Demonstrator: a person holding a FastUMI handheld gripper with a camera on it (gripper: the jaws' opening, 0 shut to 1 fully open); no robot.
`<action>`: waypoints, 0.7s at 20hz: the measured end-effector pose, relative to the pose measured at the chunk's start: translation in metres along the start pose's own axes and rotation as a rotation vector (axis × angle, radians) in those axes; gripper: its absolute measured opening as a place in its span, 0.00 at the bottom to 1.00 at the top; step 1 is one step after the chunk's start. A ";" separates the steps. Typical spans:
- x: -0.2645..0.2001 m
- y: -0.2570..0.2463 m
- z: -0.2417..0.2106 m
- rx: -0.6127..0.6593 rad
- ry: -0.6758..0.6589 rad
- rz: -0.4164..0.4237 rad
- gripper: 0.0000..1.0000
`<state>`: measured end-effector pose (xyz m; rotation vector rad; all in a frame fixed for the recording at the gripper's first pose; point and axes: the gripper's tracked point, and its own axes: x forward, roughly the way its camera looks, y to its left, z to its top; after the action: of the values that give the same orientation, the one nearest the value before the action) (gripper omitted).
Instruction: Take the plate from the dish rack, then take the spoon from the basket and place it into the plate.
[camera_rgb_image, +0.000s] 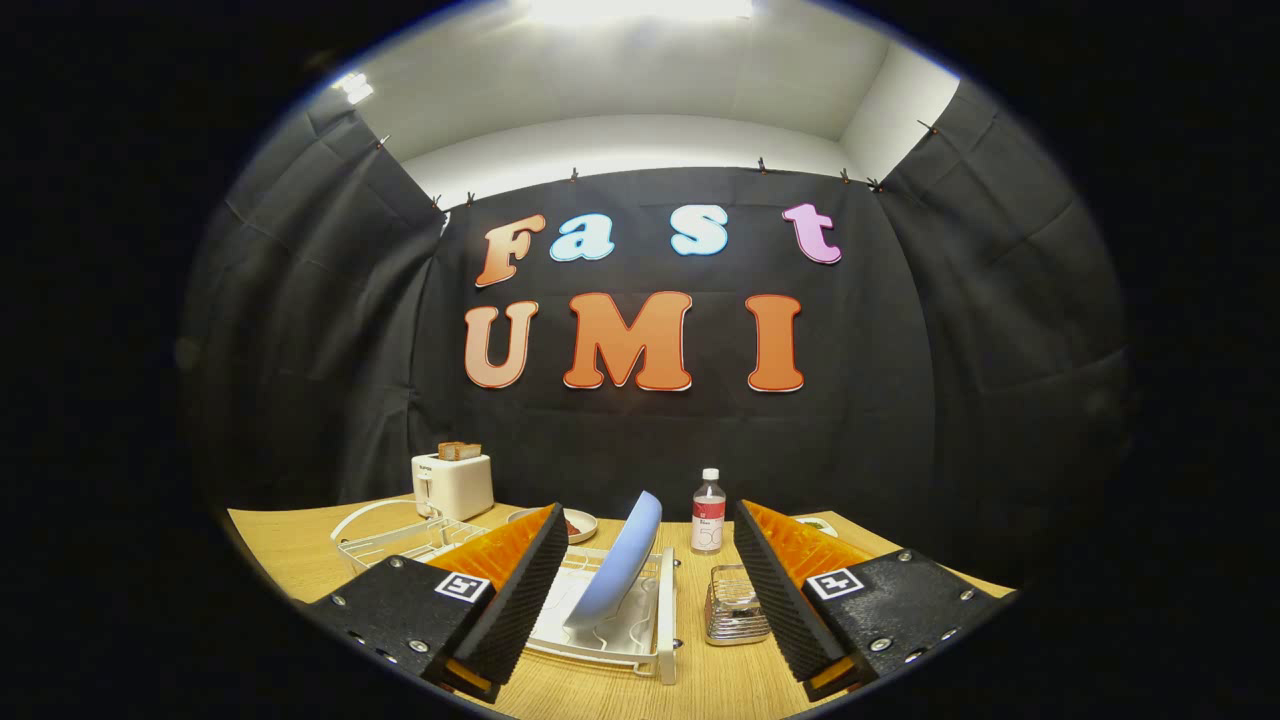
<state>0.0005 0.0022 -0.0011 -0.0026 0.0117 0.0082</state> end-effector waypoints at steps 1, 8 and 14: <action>0.002 0.001 0.001 0.005 -0.001 0.001 0.99; 0.040 0.014 -0.001 -0.008 0.131 0.086 0.99; 0.092 0.022 -0.023 0.045 0.392 0.168 0.99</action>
<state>0.0916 0.0254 -0.0254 0.0423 0.4042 0.1749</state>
